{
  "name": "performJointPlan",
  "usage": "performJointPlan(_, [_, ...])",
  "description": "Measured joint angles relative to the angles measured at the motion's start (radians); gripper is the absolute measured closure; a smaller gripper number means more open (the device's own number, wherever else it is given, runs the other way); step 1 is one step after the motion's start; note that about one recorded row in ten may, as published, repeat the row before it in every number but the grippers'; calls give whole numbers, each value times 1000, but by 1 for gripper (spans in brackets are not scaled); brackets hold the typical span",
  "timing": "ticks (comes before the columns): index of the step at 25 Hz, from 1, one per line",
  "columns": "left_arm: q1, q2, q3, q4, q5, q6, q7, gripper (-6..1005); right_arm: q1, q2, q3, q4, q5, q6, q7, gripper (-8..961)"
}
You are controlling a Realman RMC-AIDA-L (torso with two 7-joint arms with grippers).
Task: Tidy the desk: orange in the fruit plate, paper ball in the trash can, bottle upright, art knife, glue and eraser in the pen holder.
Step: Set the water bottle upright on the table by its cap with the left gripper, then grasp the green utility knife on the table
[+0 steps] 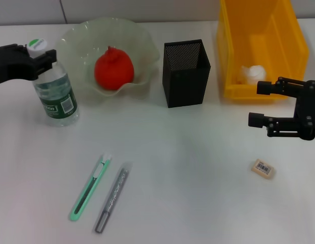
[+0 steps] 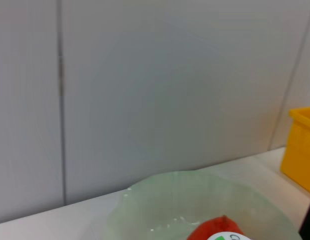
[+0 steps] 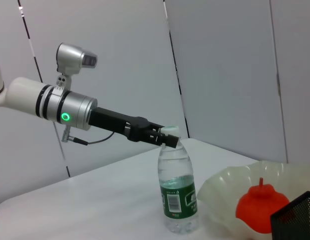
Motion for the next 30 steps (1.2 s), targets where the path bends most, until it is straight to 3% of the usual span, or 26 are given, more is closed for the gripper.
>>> performJointPlan(9, [14, 0, 33, -3, -18, -6, 61, 564, 4, 1, 5, 4, -2, 2, -1, 110])
performJointPlan(12, [29, 1, 33, 18, -25, -12, 77, 506, 3, 2, 6, 9, -2, 2, -1, 110])
performJointPlan(18, [38, 2, 27, 26, -27, -13, 89, 272, 5, 1, 3, 12, -4, 2, -1, 111])
performJointPlan(19, [87, 2, 3, 93, -89, -17, 146, 241, 6, 0, 1, 11, -5, 2, -1, 111])
performJointPlan(21, [87, 2, 3, 93, -89, -17, 146, 180, 7, 0, -6, 6, -7, 0, -1, 111])
performJointPlan(22, [110, 4, -23, 112, -166, -3, 186, 150, 8, -1, -10, 2, -8, -2, -1, 111])
performJointPlan(24, [110, 4, -23, 112, -166, -3, 186, 150, 8, -1, -25, -18, -8, -5, 13, 111])
performJointPlan(25, [128, 5, -141, 38, -446, 209, 414, 151, 8, 0, -37, -34, -8, -4, 29, 111])
performJointPlan(26, [121, 5, -189, -23, -516, 296, 468, 151, 9, 0, -49, -50, -8, -2, 48, 111])
performJointPlan(27, [121, 5, -189, -23, -516, 296, 468, 151, 9, 0, -65, -75, -10, 0, 79, 111])
performJointPlan(28, [110, 7, -235, -86, -565, 377, 510, 151, 9, 0, -77, -95, -14, 2, 112, 111])
performJointPlan(30, [110, 7, -235, -86, -565, 377, 510, 152, 15, -1, -101, -158, -43, 2, 201, 110])
